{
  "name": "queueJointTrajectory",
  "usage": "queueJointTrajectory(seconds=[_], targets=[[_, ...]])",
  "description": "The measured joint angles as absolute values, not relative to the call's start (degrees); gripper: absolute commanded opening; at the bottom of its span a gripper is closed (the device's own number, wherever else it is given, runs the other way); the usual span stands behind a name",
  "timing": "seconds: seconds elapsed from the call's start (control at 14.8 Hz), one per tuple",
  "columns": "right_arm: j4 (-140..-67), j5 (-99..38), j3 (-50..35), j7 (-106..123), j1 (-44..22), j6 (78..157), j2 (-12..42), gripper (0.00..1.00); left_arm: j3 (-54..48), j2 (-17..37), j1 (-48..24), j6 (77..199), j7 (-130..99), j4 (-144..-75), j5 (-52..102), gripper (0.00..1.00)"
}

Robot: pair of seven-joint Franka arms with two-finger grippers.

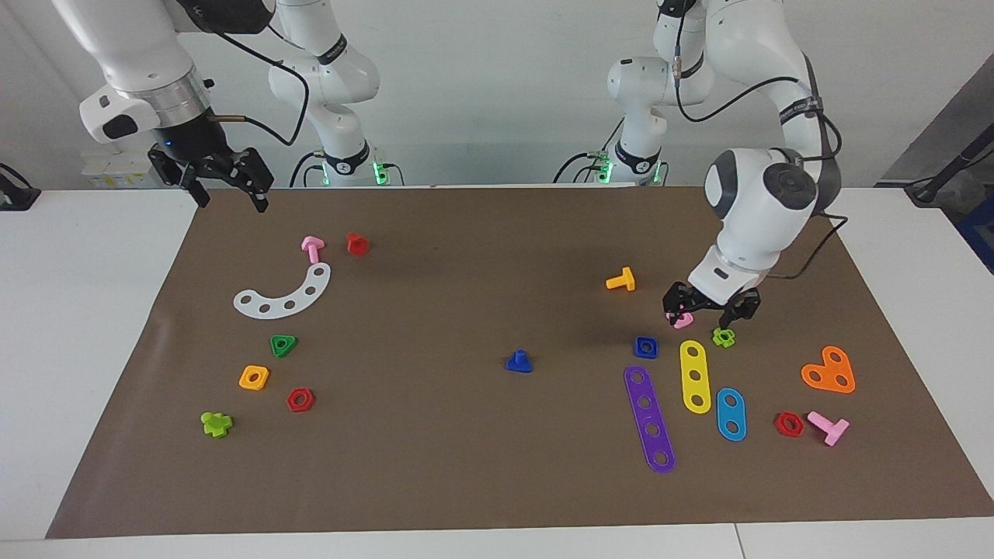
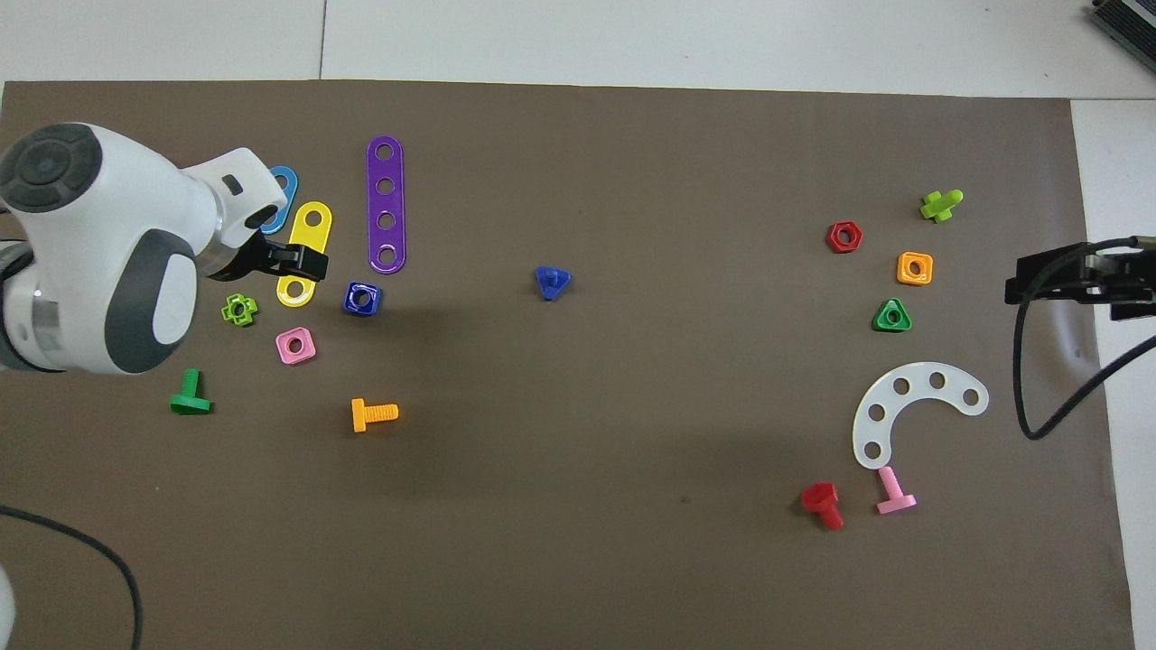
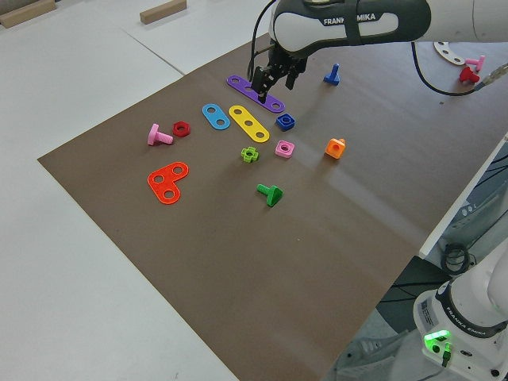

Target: Unscrew and place screws in storage area

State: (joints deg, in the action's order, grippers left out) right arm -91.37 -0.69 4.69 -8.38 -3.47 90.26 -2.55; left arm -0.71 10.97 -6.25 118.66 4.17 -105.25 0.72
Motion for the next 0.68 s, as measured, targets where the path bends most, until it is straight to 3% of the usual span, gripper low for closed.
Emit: queueJointTrajectory(seconds=[0.41,0.68], targets=[[-91.4,-0.7,4.9,-8.4,-3.4,90.2,-2.6,1.00,-0.5,3.9,0.5,110.7,9.0,-105.1,0.7,1.00],[-91.4,-0.7,4.9,-8.5,-3.4,89.8,-2.6,1.00,-0.5,0.8,0.5,99.7,8.2,-98.8,0.7,1.00]])
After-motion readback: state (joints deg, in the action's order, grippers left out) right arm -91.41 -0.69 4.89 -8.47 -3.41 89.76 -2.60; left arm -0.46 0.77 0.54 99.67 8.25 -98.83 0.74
